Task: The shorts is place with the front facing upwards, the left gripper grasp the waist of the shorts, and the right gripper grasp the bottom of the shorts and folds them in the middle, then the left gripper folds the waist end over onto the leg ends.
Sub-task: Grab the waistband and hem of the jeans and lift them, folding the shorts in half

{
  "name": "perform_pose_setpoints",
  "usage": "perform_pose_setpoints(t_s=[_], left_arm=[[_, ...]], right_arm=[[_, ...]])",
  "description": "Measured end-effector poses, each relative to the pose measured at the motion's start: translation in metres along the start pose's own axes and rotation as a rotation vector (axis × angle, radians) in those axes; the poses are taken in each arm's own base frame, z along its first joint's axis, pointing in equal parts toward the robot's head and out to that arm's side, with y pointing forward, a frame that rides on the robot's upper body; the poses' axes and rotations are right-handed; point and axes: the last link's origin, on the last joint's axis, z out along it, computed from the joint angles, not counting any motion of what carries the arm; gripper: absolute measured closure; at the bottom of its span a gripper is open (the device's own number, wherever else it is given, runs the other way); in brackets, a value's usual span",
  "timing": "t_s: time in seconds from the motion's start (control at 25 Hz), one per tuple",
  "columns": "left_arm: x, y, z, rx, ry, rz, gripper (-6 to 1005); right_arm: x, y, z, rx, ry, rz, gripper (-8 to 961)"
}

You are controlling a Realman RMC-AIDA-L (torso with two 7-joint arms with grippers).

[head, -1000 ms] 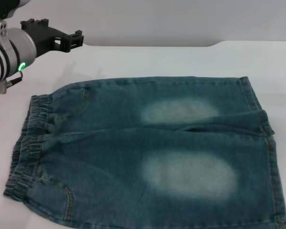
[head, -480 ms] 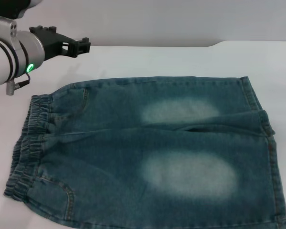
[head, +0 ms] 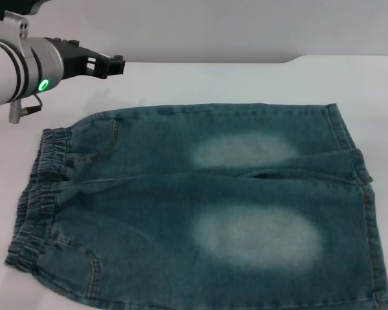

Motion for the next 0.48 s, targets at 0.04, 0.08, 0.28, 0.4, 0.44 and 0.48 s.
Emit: perform_pose_setpoints(t_s=[0.04, 0.08, 0.28, 0.4, 0.44, 0.48], left_arm=[[0.000, 0.000, 0.001, 0.000, -0.001, 0.001, 151], [0.000, 0.000, 0.002, -0.001, -0.003, 0.002, 151], [0.000, 0.002, 0.005, -0.004, -0.006, 0.008, 151], [0.001, 0.003, 0.006, -0.007, -0.006, 0.010, 151], [0.001, 0.003, 0.006, -0.007, -0.007, 0.010, 151], [0.001, 0.003, 0.006, -0.007, -0.007, 0.010, 151]], right_arm=[[-0.001, 0.000, 0.000, 0.008, 0.006, -0.020, 479], [-0.001, 0.001, -0.001, 0.015, 0.003, -0.034, 479], [-0.001, 0.001, -0.004, 0.056, -0.097, -0.066, 478], [0.004, 0.003, -0.002, 0.065, -0.133, -0.067, 479], [0.006, 0.006, 0.002, 0.058, -0.121, -0.067, 479], [0.007, 0.009, 0.006, 0.049, -0.103, -0.065, 479]])
